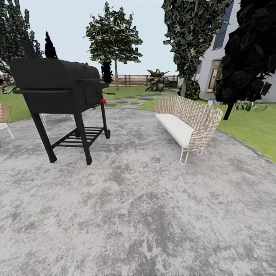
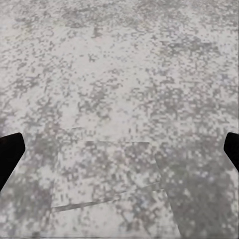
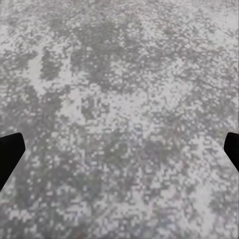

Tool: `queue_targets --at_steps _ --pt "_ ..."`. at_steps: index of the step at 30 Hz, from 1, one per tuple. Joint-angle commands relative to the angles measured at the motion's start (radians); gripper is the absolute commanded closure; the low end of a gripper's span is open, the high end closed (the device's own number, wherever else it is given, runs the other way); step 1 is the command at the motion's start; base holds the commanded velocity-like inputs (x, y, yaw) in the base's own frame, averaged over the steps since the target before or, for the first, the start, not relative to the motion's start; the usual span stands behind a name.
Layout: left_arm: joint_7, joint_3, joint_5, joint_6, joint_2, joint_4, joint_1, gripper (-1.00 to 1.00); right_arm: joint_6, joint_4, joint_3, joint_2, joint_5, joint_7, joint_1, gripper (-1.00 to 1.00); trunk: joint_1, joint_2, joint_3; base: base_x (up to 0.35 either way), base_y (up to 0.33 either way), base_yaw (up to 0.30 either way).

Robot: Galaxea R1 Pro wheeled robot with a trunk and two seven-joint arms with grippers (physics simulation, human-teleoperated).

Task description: In the garden, pick up the pesticide atomizer on the floor and spray pesticide onto both trees until each tree trunk is fully covered.

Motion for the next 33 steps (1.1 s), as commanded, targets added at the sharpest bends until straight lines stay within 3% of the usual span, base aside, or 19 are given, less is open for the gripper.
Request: queue_targets --at_steps 1,19,27,33 --pt "0.0 0.0 0.0 0.0 0.0 0.0 0.0 -1.0 0.0 0.0 0.0 0.0 0.0 0.0 0.0 -1.0 0.004 -0.007 -0.005 0.0 0.0 0.114" --pt "-0.001 -0.001 0.002 -0.001 0.0 -0.009 0.0 -1.0 0.0 0.001 0.0 0.001 0.0 0.0 0.0 -1.0 0.073 -0.133 -0.089 0.0 0.0 0.061" --pt "-0.001 0.001 0.002 0.0 0.0 -0.008 0.0 -1.0 0.0 0.0 0.0 0.0 0.0 0.0 0.0 -1.0 0.073 -0.133 -0.101 0.01 0.0 0.0" --pt "0.0 0.002 0.002 0.0 0.0 -0.006 -0.001 -1.0 -0.001 0.001 0.0 -0.011 0.0 0.001 0.0 -1.0 0.073 -0.133 -0.102 0.288 0.0 0.0"
